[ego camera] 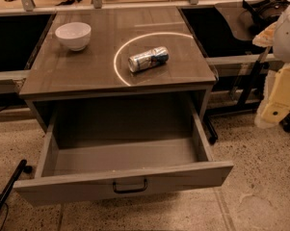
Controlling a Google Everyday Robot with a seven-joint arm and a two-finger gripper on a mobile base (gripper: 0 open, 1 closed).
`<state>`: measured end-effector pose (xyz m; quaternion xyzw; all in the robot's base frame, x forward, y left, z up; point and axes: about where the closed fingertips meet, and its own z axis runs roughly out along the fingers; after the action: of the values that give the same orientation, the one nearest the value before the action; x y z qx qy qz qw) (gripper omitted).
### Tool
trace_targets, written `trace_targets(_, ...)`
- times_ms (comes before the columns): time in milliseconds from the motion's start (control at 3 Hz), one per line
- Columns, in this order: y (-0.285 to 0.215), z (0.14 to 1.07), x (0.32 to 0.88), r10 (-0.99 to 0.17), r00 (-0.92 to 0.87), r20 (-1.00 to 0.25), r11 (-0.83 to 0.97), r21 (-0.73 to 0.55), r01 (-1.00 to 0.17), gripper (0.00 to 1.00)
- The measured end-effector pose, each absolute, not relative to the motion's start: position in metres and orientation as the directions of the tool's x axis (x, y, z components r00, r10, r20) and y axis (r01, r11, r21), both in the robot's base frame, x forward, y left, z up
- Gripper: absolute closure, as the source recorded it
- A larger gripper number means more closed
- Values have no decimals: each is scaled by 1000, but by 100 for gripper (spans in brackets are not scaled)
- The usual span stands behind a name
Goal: Place redbull can into top drawer
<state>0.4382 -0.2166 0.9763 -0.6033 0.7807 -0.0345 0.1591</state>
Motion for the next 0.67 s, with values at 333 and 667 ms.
trace_targets(333,-217,976,438,-953,-221,-207,270,-246,-931,0)
trace_targets(667,-200,968,466,-957,-157,-244,215,-234,-948,0)
